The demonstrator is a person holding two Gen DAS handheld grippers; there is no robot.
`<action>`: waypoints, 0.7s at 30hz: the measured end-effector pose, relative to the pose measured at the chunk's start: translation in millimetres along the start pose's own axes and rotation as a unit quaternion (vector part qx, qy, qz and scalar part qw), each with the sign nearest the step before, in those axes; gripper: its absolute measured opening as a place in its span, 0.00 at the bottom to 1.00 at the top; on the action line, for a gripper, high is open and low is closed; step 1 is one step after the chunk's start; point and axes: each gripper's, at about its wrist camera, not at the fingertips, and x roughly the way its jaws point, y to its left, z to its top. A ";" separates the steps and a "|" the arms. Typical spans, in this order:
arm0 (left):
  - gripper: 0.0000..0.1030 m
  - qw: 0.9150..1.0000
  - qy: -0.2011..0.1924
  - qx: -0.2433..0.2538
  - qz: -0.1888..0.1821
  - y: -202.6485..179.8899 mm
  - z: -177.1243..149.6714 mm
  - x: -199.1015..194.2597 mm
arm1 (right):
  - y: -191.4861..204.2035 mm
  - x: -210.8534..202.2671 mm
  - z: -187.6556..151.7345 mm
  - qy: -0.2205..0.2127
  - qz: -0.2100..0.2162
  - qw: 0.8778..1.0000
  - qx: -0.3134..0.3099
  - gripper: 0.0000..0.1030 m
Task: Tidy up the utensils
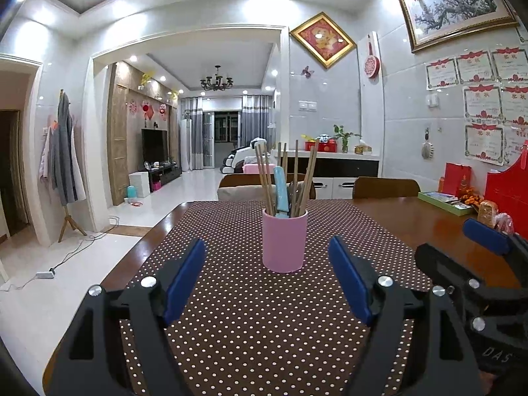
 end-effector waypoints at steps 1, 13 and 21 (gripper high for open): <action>0.74 1.000 -0.004 0.001 -0.001 -0.1 -2.8 0.8 | -0.1 0.1 -2.4 0.000 0.002 1.000 0.002 0.85; 0.74 0.999 -0.031 0.008 -0.003 -1.5 -23.2 12.9 | -5.3 9.1 -24.1 -0.031 0.000 0.999 0.005 0.87; 0.74 0.999 -0.036 0.005 -0.011 0.8 -27.4 18.5 | -9.7 14.4 -23.5 -0.035 -0.001 0.999 0.010 0.89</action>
